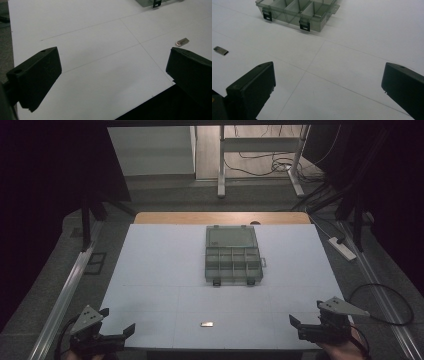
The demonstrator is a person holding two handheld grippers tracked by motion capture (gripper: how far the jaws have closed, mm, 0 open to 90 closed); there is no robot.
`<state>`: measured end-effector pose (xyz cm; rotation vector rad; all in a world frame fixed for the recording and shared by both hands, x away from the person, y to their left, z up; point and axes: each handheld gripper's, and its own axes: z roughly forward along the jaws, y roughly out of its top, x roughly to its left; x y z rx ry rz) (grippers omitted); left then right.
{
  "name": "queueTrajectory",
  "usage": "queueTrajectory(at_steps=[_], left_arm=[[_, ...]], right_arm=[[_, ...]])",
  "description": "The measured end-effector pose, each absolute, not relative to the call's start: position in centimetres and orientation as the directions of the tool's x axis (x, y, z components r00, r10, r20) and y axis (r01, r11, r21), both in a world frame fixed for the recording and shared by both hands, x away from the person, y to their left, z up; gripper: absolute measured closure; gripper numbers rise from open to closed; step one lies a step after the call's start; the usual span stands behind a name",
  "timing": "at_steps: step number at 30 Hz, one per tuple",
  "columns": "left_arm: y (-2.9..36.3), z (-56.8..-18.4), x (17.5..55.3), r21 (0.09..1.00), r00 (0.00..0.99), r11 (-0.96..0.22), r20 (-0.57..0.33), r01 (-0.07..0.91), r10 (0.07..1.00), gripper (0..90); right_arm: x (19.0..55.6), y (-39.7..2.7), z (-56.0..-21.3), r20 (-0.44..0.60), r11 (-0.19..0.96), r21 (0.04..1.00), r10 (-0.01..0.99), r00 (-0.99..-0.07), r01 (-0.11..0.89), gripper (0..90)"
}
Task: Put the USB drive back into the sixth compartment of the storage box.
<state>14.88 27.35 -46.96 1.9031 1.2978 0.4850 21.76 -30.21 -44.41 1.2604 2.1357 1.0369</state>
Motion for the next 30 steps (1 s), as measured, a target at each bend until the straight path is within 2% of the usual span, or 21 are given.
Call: queueTrajectory(at_steps=[15,30], left_arm=[[27.24,-47.00,15.00,0.757,0.427,-0.202,-0.111,0.621,0.897,1.0],[27.12,-47.02,15.05,0.752,0.439,-0.219,-0.103,0.622,0.893,1.7]], right_arm=[[22.01,-30.25,-44.45,0.009,0.294,0.779,0.878,-0.478,0.554,0.0],[22.40,-30.01,-44.53,0.029,0.329,0.756,0.847,-0.531,0.565,0.0]])
